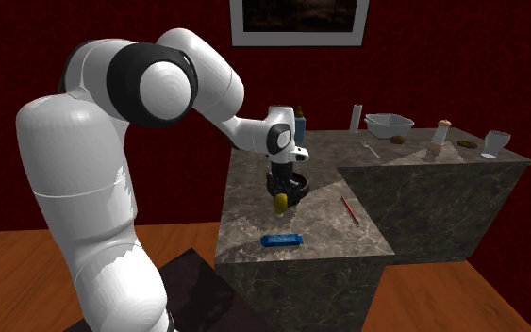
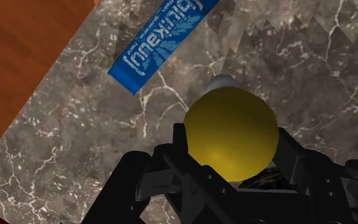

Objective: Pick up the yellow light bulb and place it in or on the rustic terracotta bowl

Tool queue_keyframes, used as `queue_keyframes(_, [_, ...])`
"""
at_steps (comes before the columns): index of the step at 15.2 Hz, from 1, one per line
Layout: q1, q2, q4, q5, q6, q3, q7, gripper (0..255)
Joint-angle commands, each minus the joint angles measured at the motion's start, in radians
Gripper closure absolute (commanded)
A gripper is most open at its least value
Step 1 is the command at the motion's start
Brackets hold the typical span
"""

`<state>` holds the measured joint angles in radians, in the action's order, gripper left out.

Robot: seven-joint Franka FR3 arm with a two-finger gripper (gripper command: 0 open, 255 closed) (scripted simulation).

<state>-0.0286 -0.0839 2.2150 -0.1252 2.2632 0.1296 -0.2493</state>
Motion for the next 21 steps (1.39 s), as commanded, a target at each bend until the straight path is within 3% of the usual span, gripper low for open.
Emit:
queue_keyframes(1, [-0.001,0.02,-0.009,0.006,-0.029,0.0,0.008,255])
queue_keyframes(21, [-0.001,0.135,-0.157,0.039,-0.288,0.001,0.047,255])
